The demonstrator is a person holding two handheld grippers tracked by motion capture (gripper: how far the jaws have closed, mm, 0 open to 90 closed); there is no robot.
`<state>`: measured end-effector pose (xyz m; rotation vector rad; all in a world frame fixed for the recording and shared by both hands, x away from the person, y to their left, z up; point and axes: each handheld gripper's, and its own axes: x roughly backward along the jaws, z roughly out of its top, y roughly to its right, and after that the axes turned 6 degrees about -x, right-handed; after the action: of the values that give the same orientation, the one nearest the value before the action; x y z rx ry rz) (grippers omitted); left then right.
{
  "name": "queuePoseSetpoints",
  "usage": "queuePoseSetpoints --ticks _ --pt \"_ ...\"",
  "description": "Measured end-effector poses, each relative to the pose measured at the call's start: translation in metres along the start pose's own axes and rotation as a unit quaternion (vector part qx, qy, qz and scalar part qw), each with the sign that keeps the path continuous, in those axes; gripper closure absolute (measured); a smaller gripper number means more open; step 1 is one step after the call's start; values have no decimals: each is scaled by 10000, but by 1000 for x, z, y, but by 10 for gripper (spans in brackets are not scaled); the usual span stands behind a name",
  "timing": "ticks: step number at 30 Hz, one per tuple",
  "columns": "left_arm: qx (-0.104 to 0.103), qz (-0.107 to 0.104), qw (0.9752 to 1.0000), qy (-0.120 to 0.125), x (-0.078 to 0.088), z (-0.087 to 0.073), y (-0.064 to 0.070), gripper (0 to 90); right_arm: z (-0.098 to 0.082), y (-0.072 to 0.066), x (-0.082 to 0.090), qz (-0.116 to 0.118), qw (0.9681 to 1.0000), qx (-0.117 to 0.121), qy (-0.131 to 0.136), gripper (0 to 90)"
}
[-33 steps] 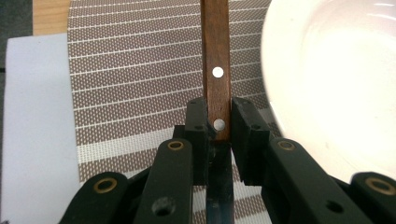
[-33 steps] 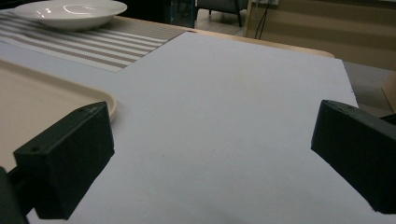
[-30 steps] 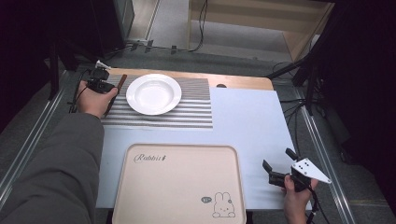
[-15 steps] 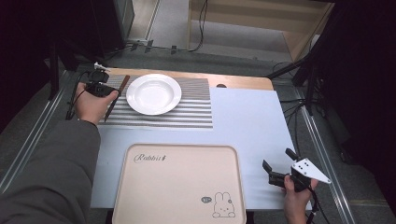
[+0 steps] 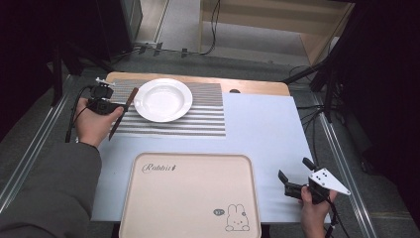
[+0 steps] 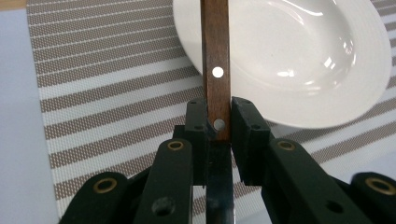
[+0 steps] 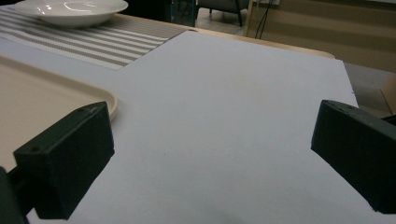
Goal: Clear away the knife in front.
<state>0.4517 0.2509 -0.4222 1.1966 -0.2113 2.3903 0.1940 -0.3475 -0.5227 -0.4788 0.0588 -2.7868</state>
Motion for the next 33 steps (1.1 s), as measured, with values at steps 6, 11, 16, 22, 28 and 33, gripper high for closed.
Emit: queuePoseSetpoints --ticks 6,11,16,22,28,33 --pt "-135 -14 9999 52 8 -7 9 771 0 0 0 -8 10000 -1 -3 0" --pt "-269 -94 9996 76 14 -14 19 771 0 0 0 -9 10000 7 -6 0" --pt "-367 -150 9992 98 19 -22 29 771 0 0 0 -9 10000 14 -4 0" --pt "-500 -210 9984 141 26 -32 42 771 0 -1 0 -11 10000 6 -10 0" --pt "-560 -263 9979 213 32 -39 50 771 0 -1 0 -10 10000 15 -13 0" --pt "-642 -340 9971 243 39 -45 59 771 0 -1 0 -16 10000 22 -20 0"
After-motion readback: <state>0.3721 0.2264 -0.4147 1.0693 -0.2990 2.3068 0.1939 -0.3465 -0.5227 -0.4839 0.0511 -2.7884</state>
